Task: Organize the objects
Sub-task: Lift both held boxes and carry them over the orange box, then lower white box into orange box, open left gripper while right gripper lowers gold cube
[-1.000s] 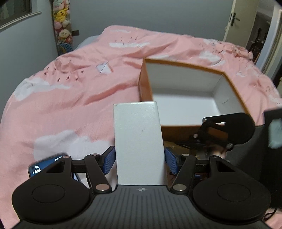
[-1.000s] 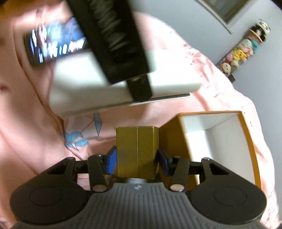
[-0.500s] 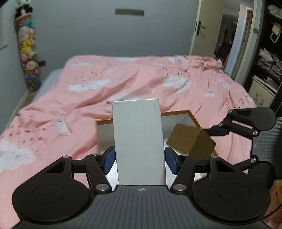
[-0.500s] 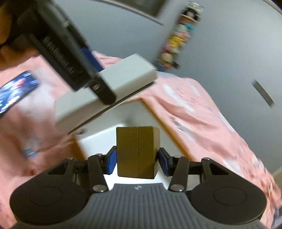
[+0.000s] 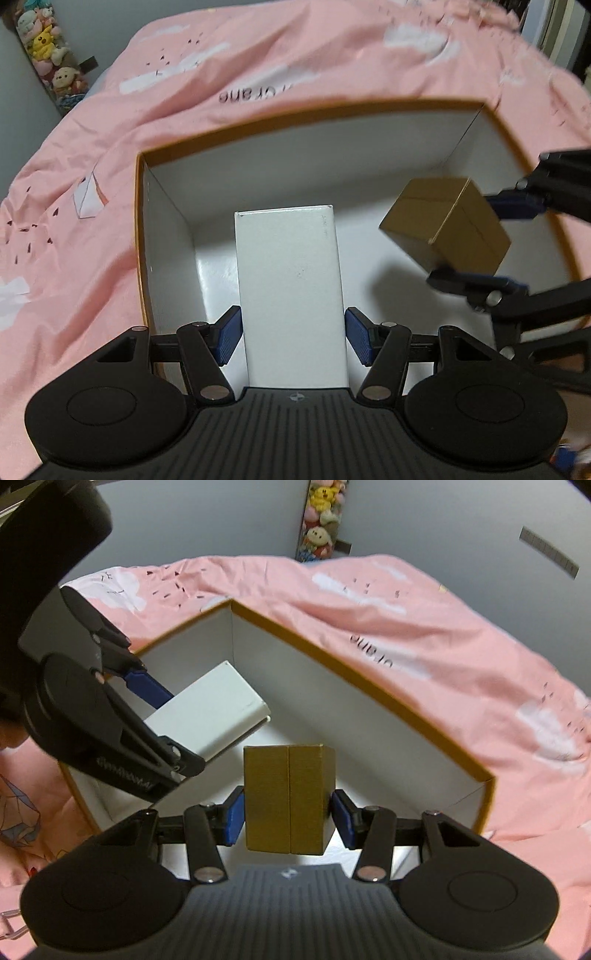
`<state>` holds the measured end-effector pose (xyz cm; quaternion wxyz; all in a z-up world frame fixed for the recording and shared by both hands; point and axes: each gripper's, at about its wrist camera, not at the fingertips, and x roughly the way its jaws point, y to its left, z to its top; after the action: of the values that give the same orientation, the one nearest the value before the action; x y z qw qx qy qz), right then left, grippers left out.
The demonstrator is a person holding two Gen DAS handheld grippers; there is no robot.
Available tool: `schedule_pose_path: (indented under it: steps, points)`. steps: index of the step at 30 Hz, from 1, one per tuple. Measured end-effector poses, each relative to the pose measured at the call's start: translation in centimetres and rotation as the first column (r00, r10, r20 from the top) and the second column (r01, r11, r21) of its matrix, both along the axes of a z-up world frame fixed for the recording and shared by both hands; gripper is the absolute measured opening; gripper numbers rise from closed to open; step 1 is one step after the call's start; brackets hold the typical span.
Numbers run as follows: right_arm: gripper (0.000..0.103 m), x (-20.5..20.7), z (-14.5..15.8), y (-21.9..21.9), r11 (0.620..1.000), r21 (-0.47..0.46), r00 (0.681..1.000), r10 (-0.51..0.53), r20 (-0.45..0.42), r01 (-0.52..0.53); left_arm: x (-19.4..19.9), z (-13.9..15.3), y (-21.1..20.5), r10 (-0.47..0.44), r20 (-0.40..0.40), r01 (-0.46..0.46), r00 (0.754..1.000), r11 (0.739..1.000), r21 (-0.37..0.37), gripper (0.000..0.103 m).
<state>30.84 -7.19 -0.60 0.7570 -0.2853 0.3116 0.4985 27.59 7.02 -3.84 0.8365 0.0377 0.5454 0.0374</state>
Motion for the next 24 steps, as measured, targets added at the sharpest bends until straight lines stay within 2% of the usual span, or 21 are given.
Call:
schedule_pose_path:
  steps: [7, 13, 18, 21, 24]
  points:
    - [0.051, 1.5, -1.7, 0.0, 1.000, -0.008, 0.997, -0.008, -0.078, 0.007, 0.2, -2.2, -1.9, -0.078, -0.053, 0.087, 0.996, 0.976, 0.199, 0.070]
    - [0.051, 1.7, -2.4, -0.1, 1.000, -0.012, 0.994, -0.008, -0.109, 0.006, 0.7, -3.7, -2.0, -0.117, -0.108, 0.140, 0.987, 0.960, 0.241, 0.074]
    - [0.051, 2.1, -2.4, -0.2, 1.000, -0.018, 0.993, -0.009, -0.121, 0.007, 0.4, -2.9, -1.9, -0.202, -0.073, 0.214, 0.977, 0.942, 0.258, 0.078]
    - [0.051, 2.3, -2.2, -0.3, 1.000, -0.015, 0.993, 0.003, -0.120, -0.004, 0.2, -1.1, -1.7, -0.311, -0.006, 0.302, 0.950, 0.919, 0.254, 0.079]
    - [0.050, 2.3, -2.0, 0.0, 0.999, -0.033, 0.995, 0.037, -0.094, -0.041, 0.9, 0.0, -2.2, -0.439, 0.044, 0.408, 0.897, 0.863, 0.299, 0.083]
